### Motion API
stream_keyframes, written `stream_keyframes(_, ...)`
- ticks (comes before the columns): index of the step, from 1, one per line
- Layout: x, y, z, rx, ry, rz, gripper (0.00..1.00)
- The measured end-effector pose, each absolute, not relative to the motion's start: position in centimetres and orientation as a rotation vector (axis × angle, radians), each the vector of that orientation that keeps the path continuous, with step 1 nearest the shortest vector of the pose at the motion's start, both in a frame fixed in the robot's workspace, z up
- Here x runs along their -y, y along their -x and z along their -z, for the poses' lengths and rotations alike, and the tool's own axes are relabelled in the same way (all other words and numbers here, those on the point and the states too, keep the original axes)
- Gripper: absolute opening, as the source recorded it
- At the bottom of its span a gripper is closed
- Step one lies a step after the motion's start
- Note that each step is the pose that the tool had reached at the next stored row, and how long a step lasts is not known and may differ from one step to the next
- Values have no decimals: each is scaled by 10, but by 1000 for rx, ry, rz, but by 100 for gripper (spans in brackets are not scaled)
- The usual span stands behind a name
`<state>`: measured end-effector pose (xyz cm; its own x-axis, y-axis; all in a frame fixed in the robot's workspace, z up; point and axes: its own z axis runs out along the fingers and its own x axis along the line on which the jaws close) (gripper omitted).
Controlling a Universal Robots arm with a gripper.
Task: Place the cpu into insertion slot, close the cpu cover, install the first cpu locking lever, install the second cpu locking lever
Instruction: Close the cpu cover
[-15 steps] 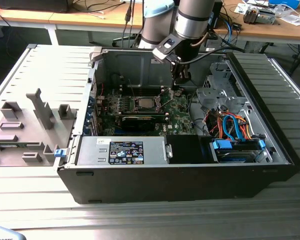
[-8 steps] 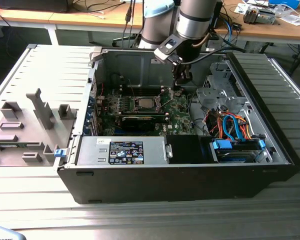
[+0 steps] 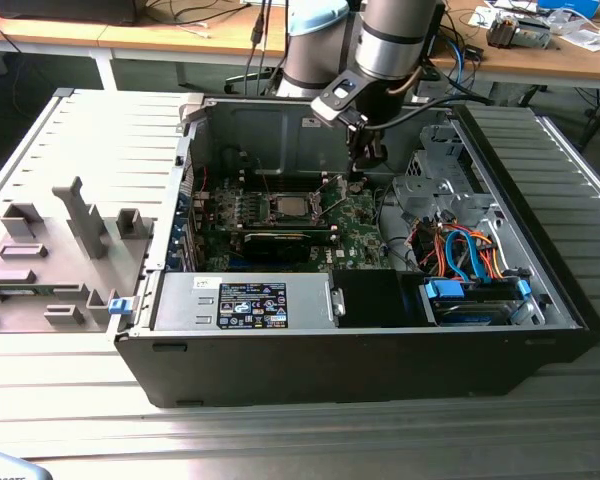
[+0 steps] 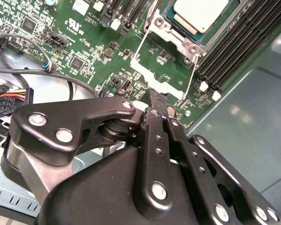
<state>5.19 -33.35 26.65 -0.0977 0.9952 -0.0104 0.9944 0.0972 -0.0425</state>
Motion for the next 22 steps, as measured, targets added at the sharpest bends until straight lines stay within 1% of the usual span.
stream_keyframes(7, 329, -58, -263, 2311, 2096, -60, 11)
stream_keyframes(8, 329, -58, -250, 2311, 2096, -61, 11)
stream_keyframes(10, 329, -58, -243, 2311, 2096, -61, 11)
stream_keyframes(22, 329, -55, -246, 2311, 2096, -60, 11)
